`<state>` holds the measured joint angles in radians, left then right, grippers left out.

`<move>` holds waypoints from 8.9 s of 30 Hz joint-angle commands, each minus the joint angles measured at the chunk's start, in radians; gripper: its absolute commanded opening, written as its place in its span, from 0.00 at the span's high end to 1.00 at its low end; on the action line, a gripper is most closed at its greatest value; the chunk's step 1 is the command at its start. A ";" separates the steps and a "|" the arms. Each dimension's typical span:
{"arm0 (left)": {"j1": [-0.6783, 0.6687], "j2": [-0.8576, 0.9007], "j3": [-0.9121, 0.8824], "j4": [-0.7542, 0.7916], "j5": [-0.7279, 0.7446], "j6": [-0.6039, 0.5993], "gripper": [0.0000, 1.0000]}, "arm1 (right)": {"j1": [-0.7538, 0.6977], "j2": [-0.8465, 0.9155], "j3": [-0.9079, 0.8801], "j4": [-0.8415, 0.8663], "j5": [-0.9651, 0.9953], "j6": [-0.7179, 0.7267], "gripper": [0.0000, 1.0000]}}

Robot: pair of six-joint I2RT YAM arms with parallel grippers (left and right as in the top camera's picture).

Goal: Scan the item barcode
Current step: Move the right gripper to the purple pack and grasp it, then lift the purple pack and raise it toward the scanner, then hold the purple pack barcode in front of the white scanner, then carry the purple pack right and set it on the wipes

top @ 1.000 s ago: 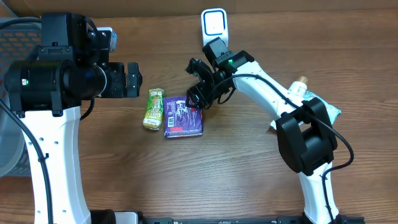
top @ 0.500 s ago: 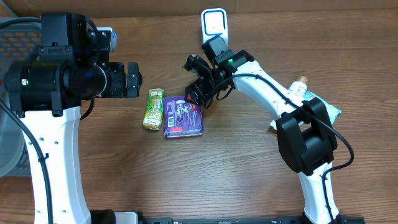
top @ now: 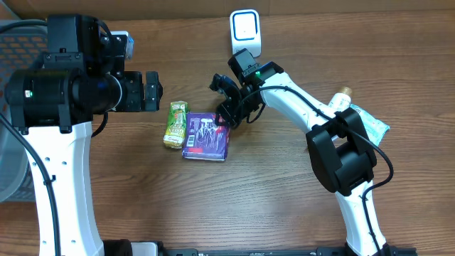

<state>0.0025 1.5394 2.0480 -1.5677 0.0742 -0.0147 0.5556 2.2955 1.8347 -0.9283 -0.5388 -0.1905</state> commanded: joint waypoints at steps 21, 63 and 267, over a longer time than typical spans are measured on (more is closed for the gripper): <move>0.004 0.011 0.007 0.002 -0.003 0.022 0.01 | -0.175 -0.190 -0.023 -0.357 0.165 0.522 0.96; 0.004 0.011 0.007 0.002 -0.003 0.023 0.01 | -0.201 -0.190 -0.355 0.000 -0.137 -0.032 0.96; 0.004 0.011 0.007 0.002 -0.003 0.023 0.00 | -0.740 -0.581 -0.261 -0.222 0.485 0.622 0.21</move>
<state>0.0025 1.5414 2.0480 -1.5673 0.0742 -0.0147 -0.1982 1.8126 1.4818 -1.1378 -0.0307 0.4572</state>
